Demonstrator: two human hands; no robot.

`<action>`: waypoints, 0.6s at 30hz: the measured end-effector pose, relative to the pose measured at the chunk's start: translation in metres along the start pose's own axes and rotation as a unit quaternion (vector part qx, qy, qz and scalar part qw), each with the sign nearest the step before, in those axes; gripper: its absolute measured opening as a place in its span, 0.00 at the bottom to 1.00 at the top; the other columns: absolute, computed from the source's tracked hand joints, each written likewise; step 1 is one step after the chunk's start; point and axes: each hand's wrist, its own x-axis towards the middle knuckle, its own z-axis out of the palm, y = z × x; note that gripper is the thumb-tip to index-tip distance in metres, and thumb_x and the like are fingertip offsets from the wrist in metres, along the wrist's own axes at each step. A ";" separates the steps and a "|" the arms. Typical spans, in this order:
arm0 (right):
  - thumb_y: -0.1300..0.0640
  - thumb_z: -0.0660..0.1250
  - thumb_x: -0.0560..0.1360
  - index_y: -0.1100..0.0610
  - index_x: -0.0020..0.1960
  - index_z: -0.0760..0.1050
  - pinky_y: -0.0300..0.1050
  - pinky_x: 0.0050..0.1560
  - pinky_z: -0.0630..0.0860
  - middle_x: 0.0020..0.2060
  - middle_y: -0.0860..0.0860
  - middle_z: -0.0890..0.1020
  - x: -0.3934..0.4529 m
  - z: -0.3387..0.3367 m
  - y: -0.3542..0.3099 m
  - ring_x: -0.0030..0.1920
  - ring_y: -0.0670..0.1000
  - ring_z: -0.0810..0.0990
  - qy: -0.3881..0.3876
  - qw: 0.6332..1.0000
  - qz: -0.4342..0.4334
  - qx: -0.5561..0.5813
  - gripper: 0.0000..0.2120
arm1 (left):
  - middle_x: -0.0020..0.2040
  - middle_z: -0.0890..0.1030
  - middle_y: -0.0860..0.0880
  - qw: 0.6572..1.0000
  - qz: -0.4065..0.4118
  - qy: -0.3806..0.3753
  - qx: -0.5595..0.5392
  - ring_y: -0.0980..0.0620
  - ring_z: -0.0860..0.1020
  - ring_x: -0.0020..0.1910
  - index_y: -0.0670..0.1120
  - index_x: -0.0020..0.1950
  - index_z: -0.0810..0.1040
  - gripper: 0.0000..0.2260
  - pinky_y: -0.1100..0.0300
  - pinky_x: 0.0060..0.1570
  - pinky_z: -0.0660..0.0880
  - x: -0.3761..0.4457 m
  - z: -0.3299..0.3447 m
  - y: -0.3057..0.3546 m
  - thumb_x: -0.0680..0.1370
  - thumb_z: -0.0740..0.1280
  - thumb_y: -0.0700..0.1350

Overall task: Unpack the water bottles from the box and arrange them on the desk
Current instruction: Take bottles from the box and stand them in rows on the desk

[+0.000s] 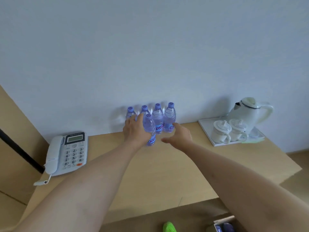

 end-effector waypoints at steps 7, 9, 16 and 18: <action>0.41 0.77 0.63 0.52 0.75 0.62 0.47 0.57 0.70 0.65 0.52 0.75 -0.061 -0.073 0.070 0.67 0.54 0.71 0.062 0.992 0.106 -0.029 0.46 | 0.67 0.69 0.47 0.989 0.122 -0.079 0.013 0.42 0.64 0.67 0.53 0.70 0.64 0.34 0.47 0.63 0.68 -0.034 0.033 0.096 0.67 0.72 0.55; 0.41 0.77 0.63 0.51 0.75 0.62 0.46 0.54 0.70 0.65 0.52 0.75 -0.078 -0.096 0.090 0.66 0.53 0.71 0.085 0.988 0.127 -0.031 0.46 | 0.70 0.67 0.47 0.983 0.153 -0.097 0.020 0.42 0.63 0.69 0.53 0.72 0.63 0.36 0.46 0.65 0.67 -0.043 0.044 0.128 0.67 0.72 0.56; 0.41 0.77 0.63 0.50 0.75 0.61 0.49 0.55 0.74 0.61 0.52 0.77 -0.152 -0.179 0.194 0.65 0.54 0.72 0.146 0.959 0.242 -0.015 0.46 | 0.75 0.63 0.49 0.943 0.283 -0.172 0.033 0.44 0.60 0.73 0.55 0.75 0.60 0.38 0.47 0.68 0.64 -0.092 0.105 0.262 0.68 0.72 0.59; 0.42 0.77 0.64 0.50 0.75 0.61 0.50 0.59 0.74 0.62 0.52 0.77 -0.178 -0.201 0.229 0.67 0.55 0.70 0.157 0.947 0.279 -0.015 0.46 | 0.75 0.62 0.49 0.931 0.309 -0.194 0.030 0.44 0.59 0.73 0.54 0.75 0.59 0.39 0.48 0.69 0.63 -0.112 0.129 0.303 0.68 0.71 0.60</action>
